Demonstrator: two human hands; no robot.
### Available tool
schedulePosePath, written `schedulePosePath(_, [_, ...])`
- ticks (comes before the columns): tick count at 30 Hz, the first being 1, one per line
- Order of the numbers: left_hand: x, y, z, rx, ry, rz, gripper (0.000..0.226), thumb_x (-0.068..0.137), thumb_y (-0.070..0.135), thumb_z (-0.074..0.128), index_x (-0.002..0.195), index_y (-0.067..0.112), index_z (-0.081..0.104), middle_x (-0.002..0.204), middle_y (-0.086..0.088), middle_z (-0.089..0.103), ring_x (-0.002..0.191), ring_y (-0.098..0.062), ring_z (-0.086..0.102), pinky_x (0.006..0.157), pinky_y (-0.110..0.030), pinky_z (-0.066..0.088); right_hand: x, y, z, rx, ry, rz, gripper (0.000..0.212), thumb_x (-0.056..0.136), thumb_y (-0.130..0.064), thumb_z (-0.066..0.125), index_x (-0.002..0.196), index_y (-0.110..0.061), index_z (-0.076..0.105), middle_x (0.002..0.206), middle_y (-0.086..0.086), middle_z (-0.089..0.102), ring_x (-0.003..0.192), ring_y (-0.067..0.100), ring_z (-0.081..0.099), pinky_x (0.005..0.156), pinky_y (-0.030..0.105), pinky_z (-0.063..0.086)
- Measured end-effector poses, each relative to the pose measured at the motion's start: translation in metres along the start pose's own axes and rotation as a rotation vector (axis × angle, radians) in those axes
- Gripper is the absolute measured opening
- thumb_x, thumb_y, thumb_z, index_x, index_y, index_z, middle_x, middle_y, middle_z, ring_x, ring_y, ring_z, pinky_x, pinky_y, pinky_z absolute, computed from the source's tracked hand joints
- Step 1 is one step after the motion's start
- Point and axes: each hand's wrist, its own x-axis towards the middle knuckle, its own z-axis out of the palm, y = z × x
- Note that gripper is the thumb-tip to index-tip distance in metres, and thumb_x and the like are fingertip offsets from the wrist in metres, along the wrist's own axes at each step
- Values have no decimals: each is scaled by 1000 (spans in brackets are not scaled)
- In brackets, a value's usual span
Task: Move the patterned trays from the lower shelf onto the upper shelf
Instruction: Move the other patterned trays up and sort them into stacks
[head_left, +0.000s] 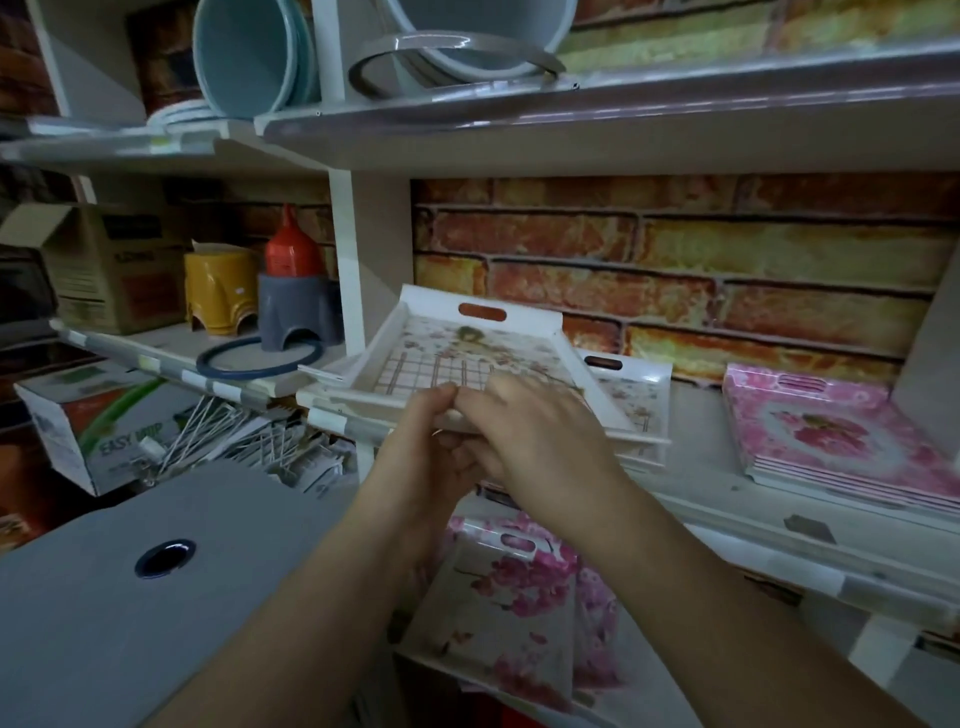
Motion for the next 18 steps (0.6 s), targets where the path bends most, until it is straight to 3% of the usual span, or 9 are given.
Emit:
schedulePosePath(2, [9, -5, 5, -2, 15, -6, 33, 93, 32, 42, 98, 6, 62, 91, -21, 57, 81, -25, 61, 72, -35, 51, -1, 13, -6, 140, -38, 48, 31, 88, -41, 60, 117, -32, 59, 98, -8, 47, 97, 13, 45, 75, 29, 38])
schedulePosePath(5, [23, -10, 10, -76, 62, -57, 44, 92, 30, 41, 120, 0, 57, 112, -24, 57, 104, -34, 60, 93, -43, 48, -11, 40, -15, 424, 78, 153, 26, 93, -46, 54, 111, -30, 65, 107, -9, 50, 107, 8, 45, 90, 25, 39])
schedulePosePath(7, [32, -11, 15, -108, 84, -73, 45, 91, 29, 42, 125, 4, 58, 122, -19, 64, 112, -34, 61, 101, -45, 45, -20, 60, -16, 506, 161, 224, 26, 98, -41, 47, 102, -26, 68, 100, -9, 55, 102, 9, 49, 88, 26, 42])
schedulePosePath(10, [46, -15, 23, -83, 89, -67, 45, 90, 24, 43, 131, 10, 54, 125, -18, 65, 115, -32, 62, 103, -47, 44, -35, 77, -7, 436, 258, 259, 37, 101, -37, 41, 84, -18, 68, 80, -6, 59, 85, 15, 54, 78, 36, 44])
schedulePosePath(12, [55, -20, 28, -71, 81, -60, 47, 89, 23, 44, 133, 9, 53, 127, -20, 62, 118, -34, 59, 105, -48, 42, -45, 81, 2, 479, 274, 276, 43, 101, -41, 38, 76, -20, 67, 67, -10, 59, 72, 9, 57, 70, 30, 47])
schedulePosePath(14, [62, -25, 32, -86, 52, -50, 48, 88, 21, 45, 133, 7, 53, 130, -21, 60, 122, -36, 56, 107, -50, 40, -47, 86, 13, 670, 156, 419, 52, 98, -59, 31, 78, -28, 68, 63, -15, 63, 64, 1, 61, 62, 20, 45])
schedulePosePath(15, [64, -29, 35, -99, 23, -48, 48, 88, 21, 45, 133, 6, 53, 130, -22, 60, 122, -37, 56, 107, -51, 41, -45, 91, 19, 815, 21, 541, 61, 92, -71, 26, 84, -29, 70, 65, -15, 66, 59, -1, 60, 61, 21, 44])
schedulePosePath(18, [72, -45, 40, -94, -31, -67, 39, 86, 19, 45, 119, 7, 63, 123, -17, 63, 113, -32, 59, 99, -47, 46, -37, 107, 34, 1494, -362, 917, 89, 78, -86, 24, 111, -17, 69, 67, 0, 65, 51, 9, 52, 54, 27, 36])
